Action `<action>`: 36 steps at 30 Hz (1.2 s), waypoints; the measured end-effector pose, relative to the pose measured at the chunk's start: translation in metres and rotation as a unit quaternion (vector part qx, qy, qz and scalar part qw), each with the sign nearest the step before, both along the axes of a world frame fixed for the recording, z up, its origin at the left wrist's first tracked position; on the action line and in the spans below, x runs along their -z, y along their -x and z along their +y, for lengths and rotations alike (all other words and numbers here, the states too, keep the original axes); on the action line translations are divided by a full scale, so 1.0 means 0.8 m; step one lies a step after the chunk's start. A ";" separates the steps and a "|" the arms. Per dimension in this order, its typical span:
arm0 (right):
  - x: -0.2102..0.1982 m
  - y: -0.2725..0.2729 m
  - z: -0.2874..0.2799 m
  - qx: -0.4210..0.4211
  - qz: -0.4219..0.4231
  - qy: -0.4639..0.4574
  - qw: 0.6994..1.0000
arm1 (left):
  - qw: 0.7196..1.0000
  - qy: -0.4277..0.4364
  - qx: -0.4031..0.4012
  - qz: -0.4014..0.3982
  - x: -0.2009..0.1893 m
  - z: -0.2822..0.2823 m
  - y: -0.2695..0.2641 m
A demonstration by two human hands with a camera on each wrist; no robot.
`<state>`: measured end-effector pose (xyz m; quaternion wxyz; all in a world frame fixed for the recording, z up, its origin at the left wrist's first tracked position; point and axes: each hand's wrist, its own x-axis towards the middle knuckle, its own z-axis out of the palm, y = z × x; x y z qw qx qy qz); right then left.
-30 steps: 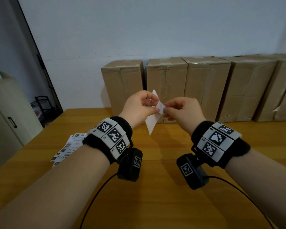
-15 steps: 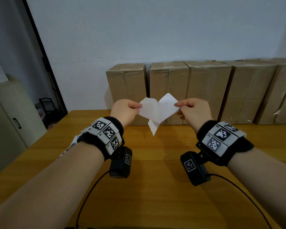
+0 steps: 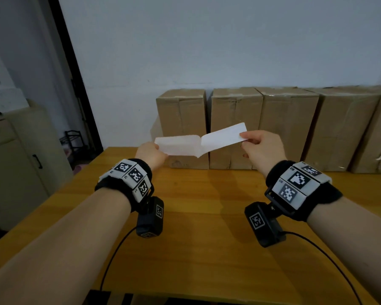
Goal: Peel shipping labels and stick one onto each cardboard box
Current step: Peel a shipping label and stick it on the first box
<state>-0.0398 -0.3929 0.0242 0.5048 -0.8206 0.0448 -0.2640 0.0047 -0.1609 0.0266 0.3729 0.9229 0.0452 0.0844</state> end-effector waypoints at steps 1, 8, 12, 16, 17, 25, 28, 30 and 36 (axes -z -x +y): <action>-0.001 -0.002 0.005 -0.004 -0.004 0.002 1.000 | 1.000 0.002 -0.007 -0.001 -0.001 0.009 -0.003; -0.006 -0.029 0.064 -0.055 -0.002 -0.003 0.998 | 0.997 0.005 -0.079 -0.012 -0.002 0.088 -0.035; -0.009 -0.049 0.092 -0.061 0.006 0.006 0.998 | 0.991 -0.070 -0.101 0.046 0.004 0.132 -0.057; 0.000 -0.061 0.121 -0.122 0.041 0.030 0.991 | 0.980 -0.152 -0.070 0.109 0.008 0.152 -0.075; 0.003 -0.064 0.128 -0.131 0.044 0.031 0.990 | 0.978 -0.156 -0.064 0.124 0.009 0.153 -0.079; 0.016 -0.083 0.158 -0.170 0.079 0.042 0.981 | 0.967 -0.179 -0.066 0.166 0.031 0.159 -0.101; 0.015 -0.085 0.159 -0.150 0.064 0.074 0.984 | 0.969 -0.178 -0.044 0.168 0.028 0.155 -0.094; 0.011 -0.085 0.159 -0.135 0.049 0.084 0.986 | 0.976 -0.169 -0.022 0.133 0.018 0.147 -0.085; -0.003 -0.079 0.158 -0.112 0.033 0.088 0.989 | 0.980 -0.051 0.188 0.030 -0.030 0.076 -0.030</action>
